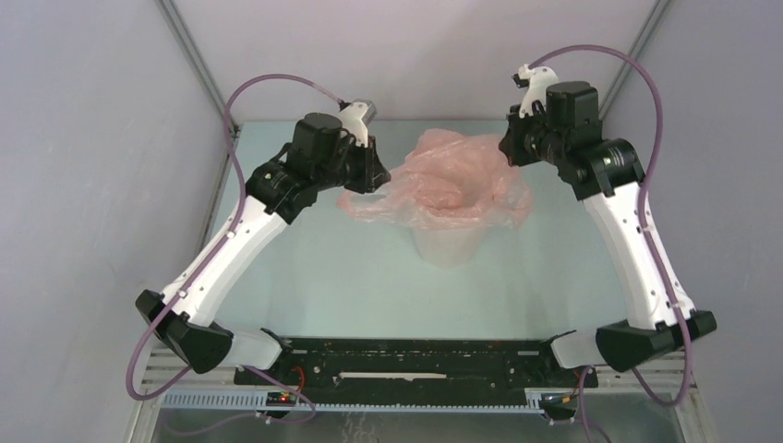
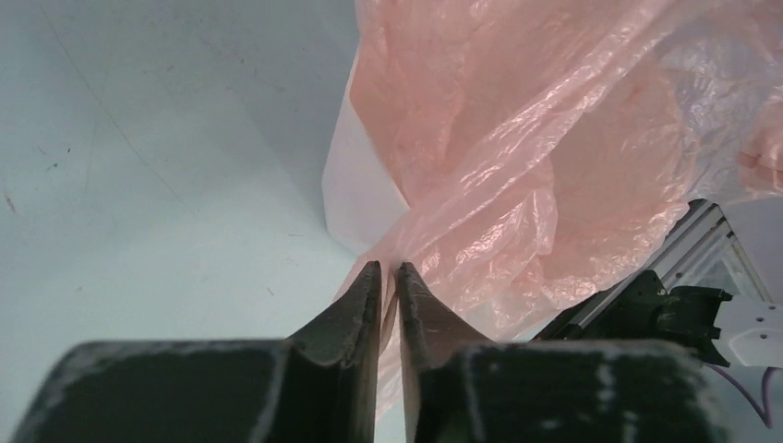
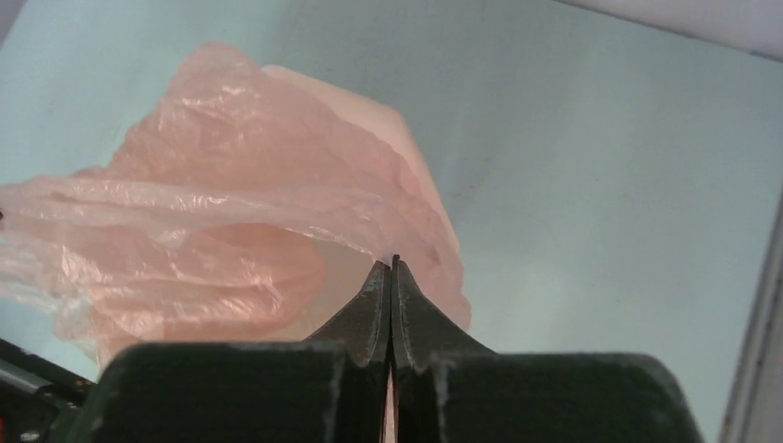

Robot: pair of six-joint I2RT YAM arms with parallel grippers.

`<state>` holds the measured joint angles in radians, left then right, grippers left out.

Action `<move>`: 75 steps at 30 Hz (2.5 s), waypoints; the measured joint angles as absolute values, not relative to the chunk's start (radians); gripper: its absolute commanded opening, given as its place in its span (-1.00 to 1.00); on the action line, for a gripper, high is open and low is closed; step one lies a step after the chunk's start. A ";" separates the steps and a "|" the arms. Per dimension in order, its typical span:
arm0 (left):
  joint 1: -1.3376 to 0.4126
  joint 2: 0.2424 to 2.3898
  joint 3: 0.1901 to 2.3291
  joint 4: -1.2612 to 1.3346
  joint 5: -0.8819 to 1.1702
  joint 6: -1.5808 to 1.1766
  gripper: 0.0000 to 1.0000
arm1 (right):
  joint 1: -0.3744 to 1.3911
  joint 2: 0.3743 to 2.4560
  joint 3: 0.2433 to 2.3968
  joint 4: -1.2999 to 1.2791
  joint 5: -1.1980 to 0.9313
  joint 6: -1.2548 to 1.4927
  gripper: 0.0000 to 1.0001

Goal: Put the trash bags into the trash bin

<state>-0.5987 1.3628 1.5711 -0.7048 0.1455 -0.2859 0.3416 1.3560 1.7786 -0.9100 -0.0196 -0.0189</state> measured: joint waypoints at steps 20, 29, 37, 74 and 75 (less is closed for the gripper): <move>-0.455 1.576 1.571 -0.361 0.250 -0.700 -0.99 | 0.138 1.690 1.958 -1.027 -0.284 0.194 -0.69; -0.405 1.739 1.573 -0.346 0.321 -0.886 -1.00 | 0.119 1.705 1.967 -1.033 -0.339 0.217 -0.48; -0.405 1.766 1.601 -0.345 0.363 -0.935 -1.00 | 0.116 1.695 2.021 -1.016 -0.352 0.246 -0.53; -0.400 1.718 1.577 -0.607 0.367 -0.775 -0.01 | 0.072 1.574 1.665 -0.981 -0.245 0.265 0.57; -0.397 1.701 1.585 -0.638 0.360 -0.757 0.12 | 0.071 1.564 1.687 -0.998 -0.224 0.264 0.61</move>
<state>-0.3969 1.7008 1.5852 -0.6376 0.3595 -0.7570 0.0711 1.5639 1.6875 -0.9977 -0.2237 0.2638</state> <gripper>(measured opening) 0.377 0.733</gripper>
